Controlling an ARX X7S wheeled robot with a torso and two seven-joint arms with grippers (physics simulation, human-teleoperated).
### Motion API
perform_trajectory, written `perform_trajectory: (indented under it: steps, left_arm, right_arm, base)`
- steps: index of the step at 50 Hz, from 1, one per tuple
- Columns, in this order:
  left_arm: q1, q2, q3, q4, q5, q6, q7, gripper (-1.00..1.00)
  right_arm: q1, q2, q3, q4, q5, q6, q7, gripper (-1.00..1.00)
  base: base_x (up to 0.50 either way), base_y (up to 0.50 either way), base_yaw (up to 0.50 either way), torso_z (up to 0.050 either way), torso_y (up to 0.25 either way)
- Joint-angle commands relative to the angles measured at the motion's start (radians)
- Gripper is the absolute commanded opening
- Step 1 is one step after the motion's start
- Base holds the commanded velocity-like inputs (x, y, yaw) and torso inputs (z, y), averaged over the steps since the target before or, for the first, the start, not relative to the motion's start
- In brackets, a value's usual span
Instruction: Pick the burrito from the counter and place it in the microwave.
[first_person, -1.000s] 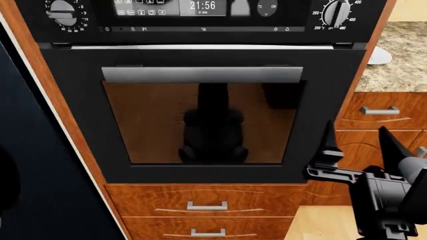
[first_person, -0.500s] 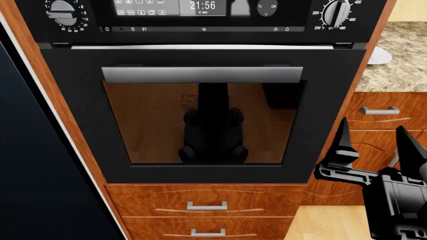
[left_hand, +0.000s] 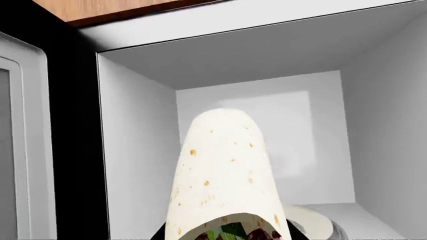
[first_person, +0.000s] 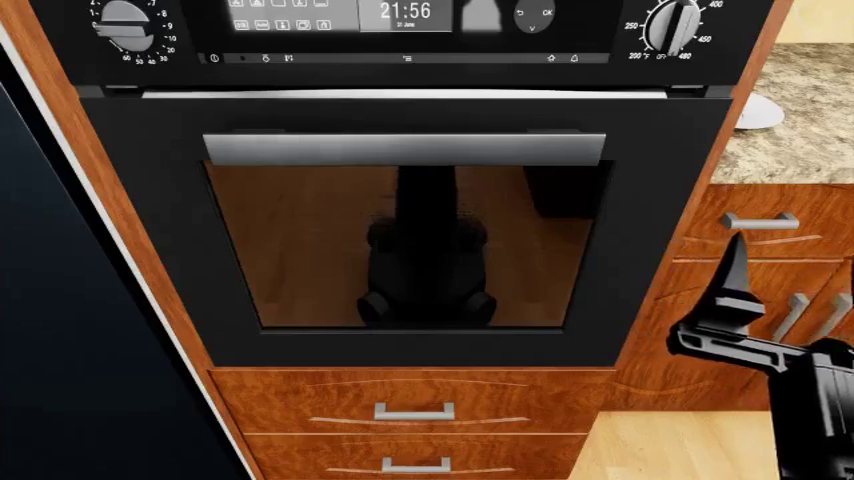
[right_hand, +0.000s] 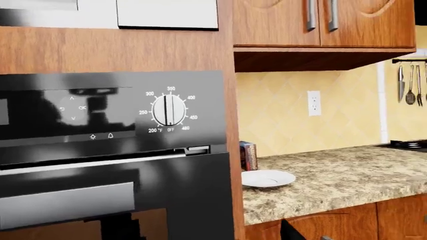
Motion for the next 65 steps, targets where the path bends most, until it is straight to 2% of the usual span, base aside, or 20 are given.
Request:
perform_trajectory:
  steps: [1, 7, 9, 12, 27, 45, 65]
  left_arm:
    - [-0.031, 0.044, -0.023, -0.139, 0.122, 0.052, 0.043, -1.0]
    - [-0.031, 0.044, 0.048, -0.191, 0.031, 0.073, 0.021, -1.0]
    - [-0.031, 0.044, 0.076, -0.179, -0.009, 0.064, 0.019, -1.0]
    - [-0.031, 0.044, 0.083, -0.161, -0.023, 0.051, 0.023, -1.0]
    - [-0.031, 0.044, 0.146, -0.125, -0.175, -0.01, 0.04, -1.0]
    - [-0.031, 0.044, 0.066, -0.122, -0.061, -0.012, 0.06, -1.0]
    - [-0.031, 0.044, 0.078, -0.095, -0.066, -0.023, 0.063, -1.0]
  right_arm:
    - [-0.002, 0.057, 0.132, -0.009, 0.018, 0.061, 0.077, 1.0]
    - [-0.034, 0.099, 0.244, -0.012, 0.034, 0.123, 0.13, 1.0]
    - [-0.089, 0.101, 0.332, -0.022, 0.043, 0.14, 0.146, 1.0]
    - [-0.113, 0.101, 0.371, -0.026, 0.049, 0.148, 0.153, 1.0]
    - [-0.122, 0.097, 0.36, -0.022, 0.046, 0.136, 0.144, 1.0]
    - [-0.12, 0.094, 0.355, -0.018, 0.052, 0.128, 0.142, 1.0]
    - [-0.128, 0.088, 0.352, -0.01, 0.046, 0.11, 0.137, 1.0]
  base:
    - [0.0, 0.0, 0.0, 0.0, 0.0]
    - [0.0, 0.0, 0.0, 0.0, 0.002]
    - [0.0, 0.0, 0.0, 0.0, 0.0]
    - [0.0, 0.0, 0.0, 0.0, 0.0]
    - [0.0, 0.0, 0.0, 0.0, 0.0]
    - [0.0, 0.0, 0.0, 0.0, 0.001]
    - [0.42, 0.0, 0.0, 0.0, 0.001]
